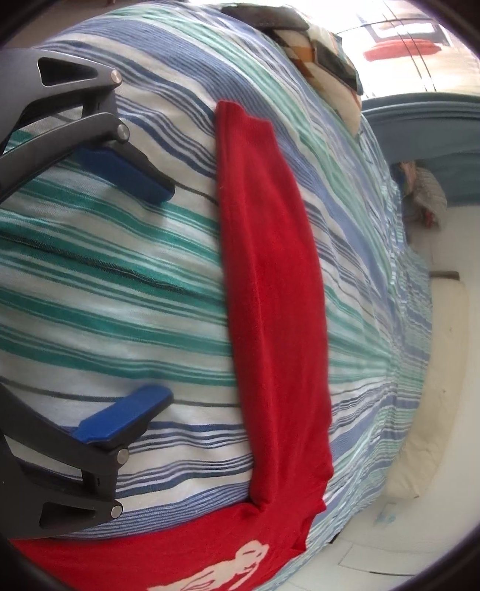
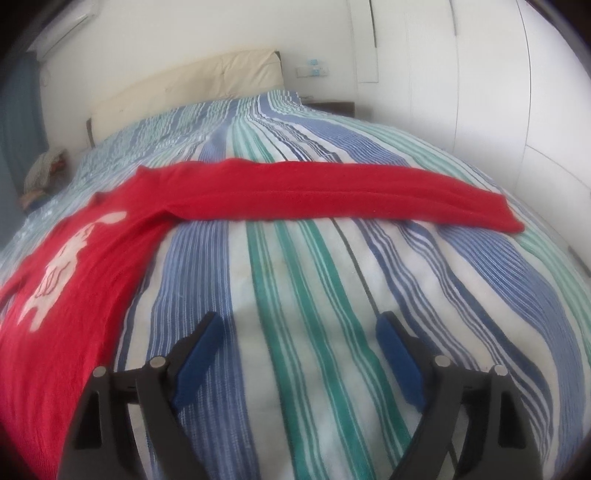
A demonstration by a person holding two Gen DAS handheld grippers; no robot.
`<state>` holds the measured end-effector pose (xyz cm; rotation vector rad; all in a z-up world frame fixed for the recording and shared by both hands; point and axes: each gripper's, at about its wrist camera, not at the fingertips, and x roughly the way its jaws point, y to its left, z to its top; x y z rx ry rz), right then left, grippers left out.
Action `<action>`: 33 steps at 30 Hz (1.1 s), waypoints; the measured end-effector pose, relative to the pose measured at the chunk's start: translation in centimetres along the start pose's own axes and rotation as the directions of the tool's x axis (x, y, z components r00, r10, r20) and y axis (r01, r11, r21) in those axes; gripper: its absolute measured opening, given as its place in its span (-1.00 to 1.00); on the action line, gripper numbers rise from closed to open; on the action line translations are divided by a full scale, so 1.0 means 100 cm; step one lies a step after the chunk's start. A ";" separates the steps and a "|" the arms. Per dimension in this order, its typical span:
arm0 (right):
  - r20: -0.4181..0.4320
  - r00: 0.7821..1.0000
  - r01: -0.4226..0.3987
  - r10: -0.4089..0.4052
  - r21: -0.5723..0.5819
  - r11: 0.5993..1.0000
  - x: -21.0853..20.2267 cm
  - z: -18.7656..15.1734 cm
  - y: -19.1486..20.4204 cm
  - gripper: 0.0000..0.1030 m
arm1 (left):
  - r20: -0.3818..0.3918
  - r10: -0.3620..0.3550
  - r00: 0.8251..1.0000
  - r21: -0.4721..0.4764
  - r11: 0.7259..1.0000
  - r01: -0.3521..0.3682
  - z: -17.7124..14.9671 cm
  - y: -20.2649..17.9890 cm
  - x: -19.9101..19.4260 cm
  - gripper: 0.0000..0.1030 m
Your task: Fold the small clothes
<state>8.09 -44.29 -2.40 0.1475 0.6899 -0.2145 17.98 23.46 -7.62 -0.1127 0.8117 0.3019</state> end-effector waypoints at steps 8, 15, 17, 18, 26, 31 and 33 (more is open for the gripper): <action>0.029 0.999 -0.032 0.031 0.032 0.999 -0.004 -0.005 -0.006 0.66 | -0.013 0.009 1.000 0.020 1.000 -0.008 0.000 -0.005 0.005 0.99; 0.032 0.999 -0.035 0.033 0.034 0.999 -0.006 -0.005 -0.007 0.66 | -0.016 0.013 1.000 0.023 1.000 -0.012 -0.001 -0.006 0.005 0.99; 0.033 0.999 -0.034 0.033 0.033 0.999 -0.006 -0.005 -0.007 0.66 | -0.015 0.013 1.000 0.023 1.000 -0.013 -0.001 -0.006 0.005 0.99; 0.033 0.999 -0.033 0.032 0.033 0.999 -0.006 -0.005 -0.007 0.66 | -0.016 0.014 1.000 0.024 1.000 -0.014 0.000 -0.006 0.005 0.99; 0.037 0.999 -0.034 0.033 0.034 0.999 -0.007 -0.004 -0.005 0.66 | -0.017 0.019 1.000 0.025 1.000 -0.019 0.000 -0.007 0.006 0.99; 0.037 0.999 -0.033 0.032 0.033 0.999 -0.007 -0.004 -0.005 0.66 | -0.017 0.019 1.000 0.025 1.000 -0.019 0.000 -0.007 0.006 0.99; 0.036 0.999 -0.033 0.032 0.034 0.999 -0.007 -0.004 -0.005 0.66 | -0.017 0.019 1.000 0.025 1.000 -0.019 0.000 -0.007 0.006 0.99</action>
